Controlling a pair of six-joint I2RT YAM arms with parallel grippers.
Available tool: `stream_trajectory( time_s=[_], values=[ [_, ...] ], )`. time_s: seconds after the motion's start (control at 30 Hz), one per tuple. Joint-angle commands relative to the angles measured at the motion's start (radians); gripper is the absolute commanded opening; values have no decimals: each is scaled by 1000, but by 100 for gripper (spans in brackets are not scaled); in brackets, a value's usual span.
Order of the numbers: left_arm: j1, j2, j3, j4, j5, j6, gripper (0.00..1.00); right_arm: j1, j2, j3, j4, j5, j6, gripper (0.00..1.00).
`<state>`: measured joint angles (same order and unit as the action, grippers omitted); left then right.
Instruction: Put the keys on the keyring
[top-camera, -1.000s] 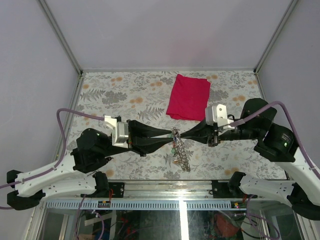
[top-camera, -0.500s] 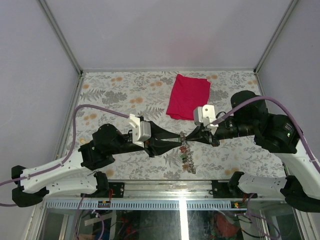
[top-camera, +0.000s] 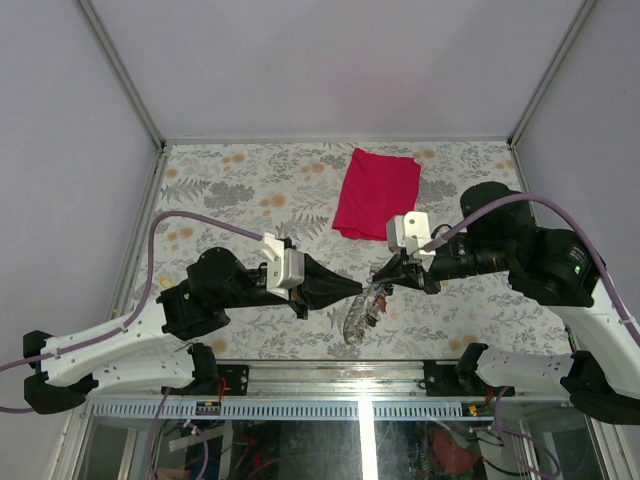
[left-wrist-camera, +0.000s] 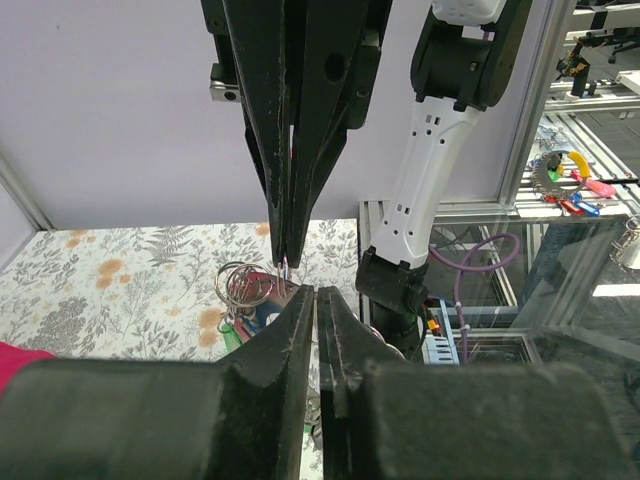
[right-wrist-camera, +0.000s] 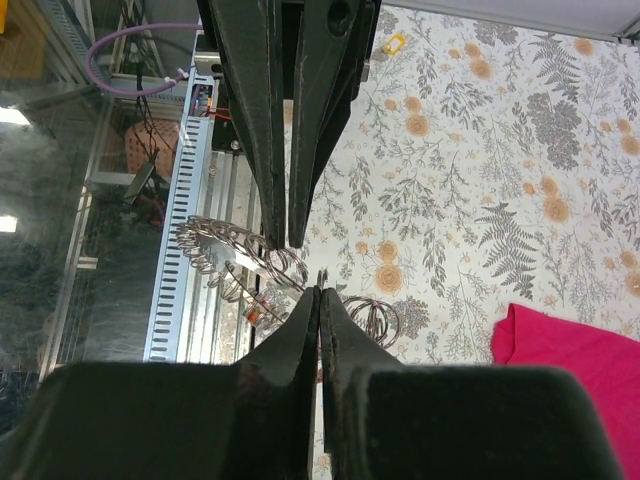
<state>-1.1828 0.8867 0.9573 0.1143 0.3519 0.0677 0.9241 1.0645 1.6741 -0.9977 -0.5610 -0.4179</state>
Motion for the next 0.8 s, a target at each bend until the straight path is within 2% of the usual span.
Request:
stream_trajectory(
  time_s=[0.0, 0.27, 0.37, 0.5, 0.77],
  values=[
    [-2, 12, 19, 9, 1, 14, 6, 5, -26, 18, 87, -23, -1, 0],
    [-1, 9, 1, 37, -67, 11, 9, 5, -33, 10, 93, -59, -1, 0],
    [-1, 9, 3, 39, -74, 14, 13, 4, -33, 3, 100, -68, 1, 0],
    [-2, 18, 10, 40, -60, 14, 20, 6, -34, -6, 112, -73, 1, 0],
    [-1, 38, 24, 39, -10, 15, 22, 5, -33, -14, 120, -76, 3, 0]
  ],
)
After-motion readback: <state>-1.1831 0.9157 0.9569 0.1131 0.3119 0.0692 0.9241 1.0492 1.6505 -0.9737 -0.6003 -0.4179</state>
